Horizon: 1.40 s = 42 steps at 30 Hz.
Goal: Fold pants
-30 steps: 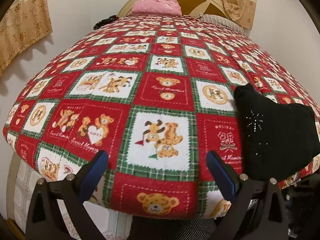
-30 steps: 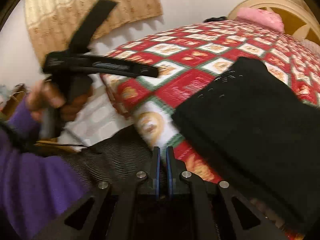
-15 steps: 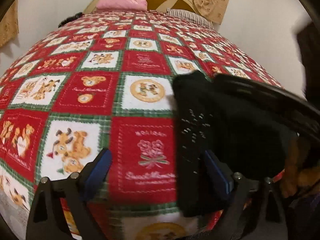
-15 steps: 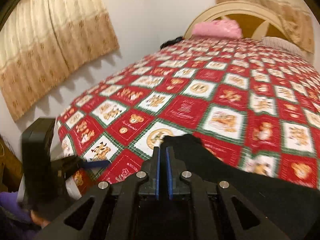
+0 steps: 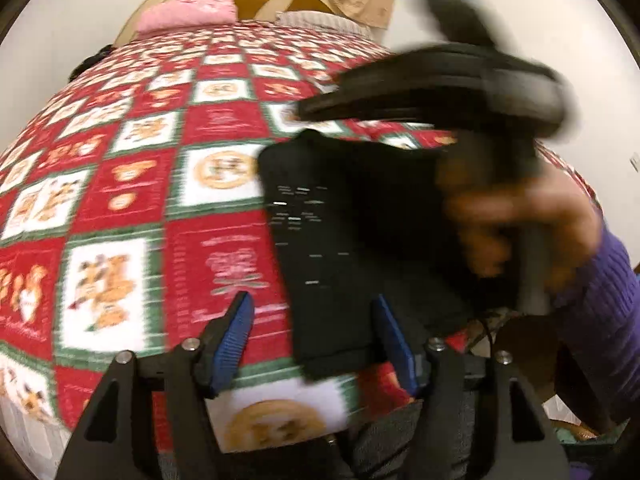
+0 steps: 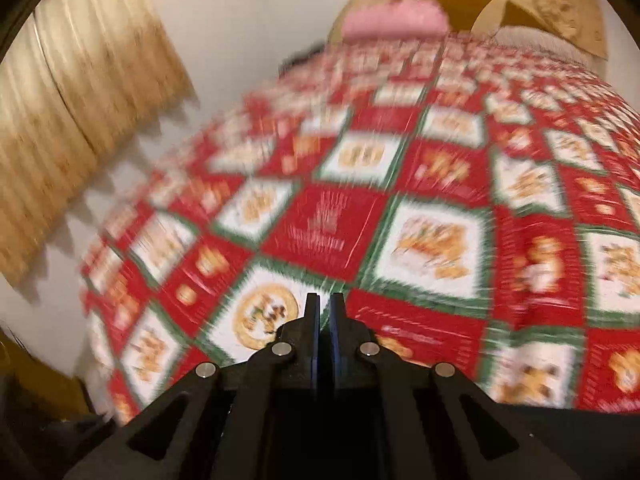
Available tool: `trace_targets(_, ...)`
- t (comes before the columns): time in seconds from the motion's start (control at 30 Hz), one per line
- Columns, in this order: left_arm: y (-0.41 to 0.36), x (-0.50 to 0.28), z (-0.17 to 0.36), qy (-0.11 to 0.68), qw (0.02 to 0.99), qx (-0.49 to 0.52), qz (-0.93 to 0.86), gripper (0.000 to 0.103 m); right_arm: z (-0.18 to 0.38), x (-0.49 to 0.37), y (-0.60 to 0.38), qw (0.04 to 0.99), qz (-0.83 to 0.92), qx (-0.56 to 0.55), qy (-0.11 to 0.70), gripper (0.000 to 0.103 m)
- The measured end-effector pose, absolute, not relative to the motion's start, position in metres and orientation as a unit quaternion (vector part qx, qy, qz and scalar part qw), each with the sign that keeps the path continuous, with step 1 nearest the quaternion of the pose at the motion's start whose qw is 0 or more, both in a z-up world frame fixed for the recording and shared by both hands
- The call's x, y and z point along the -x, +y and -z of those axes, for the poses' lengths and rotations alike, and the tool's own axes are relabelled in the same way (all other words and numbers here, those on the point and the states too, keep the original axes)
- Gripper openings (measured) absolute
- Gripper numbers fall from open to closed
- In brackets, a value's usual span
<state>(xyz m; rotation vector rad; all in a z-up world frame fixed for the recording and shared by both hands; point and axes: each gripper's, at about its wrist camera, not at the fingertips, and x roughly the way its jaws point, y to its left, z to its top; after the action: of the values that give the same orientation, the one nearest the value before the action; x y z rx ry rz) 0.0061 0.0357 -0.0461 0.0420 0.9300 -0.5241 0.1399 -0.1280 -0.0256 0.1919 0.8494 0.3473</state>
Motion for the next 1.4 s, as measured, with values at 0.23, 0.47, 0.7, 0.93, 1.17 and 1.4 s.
trace_targets(0.23,0.052,-0.032,0.022,0.414,0.882,0.019,0.225,0.084,-0.033,-0.032,-0.215,0.942,-0.093,-0.114,0.302,0.007)
trace_targets(0.47,0.023,-0.068,0.027,0.410,0.884,0.002,0.224,0.090,-0.030,0.047,-0.312,0.944,0.032,-0.216,0.248,0.081)
trace_targets(0.7,0.011,-0.061,0.056,0.438,0.874,0.005,0.210,0.092,0.017,0.053,-0.323,0.919,0.057,-0.254,0.295,0.081)
trace_targets(0.93,0.004,-0.047,0.061,0.420,0.884,-0.028,0.202,0.103,0.037,0.055,-0.283,0.926,0.067,-0.200,0.312,0.080)
trace_targets(1.17,-0.002,-0.052,0.061,0.430,0.882,-0.025,0.190,0.103,0.039,0.058,-0.273,0.930,0.076,-0.161,0.322,0.056)
trace_targets(1.4,-0.007,-0.052,0.060,0.440,0.879,-0.030,0.181,0.096,0.039,0.056,-0.257,0.935,0.094,-0.113,0.322,0.052)
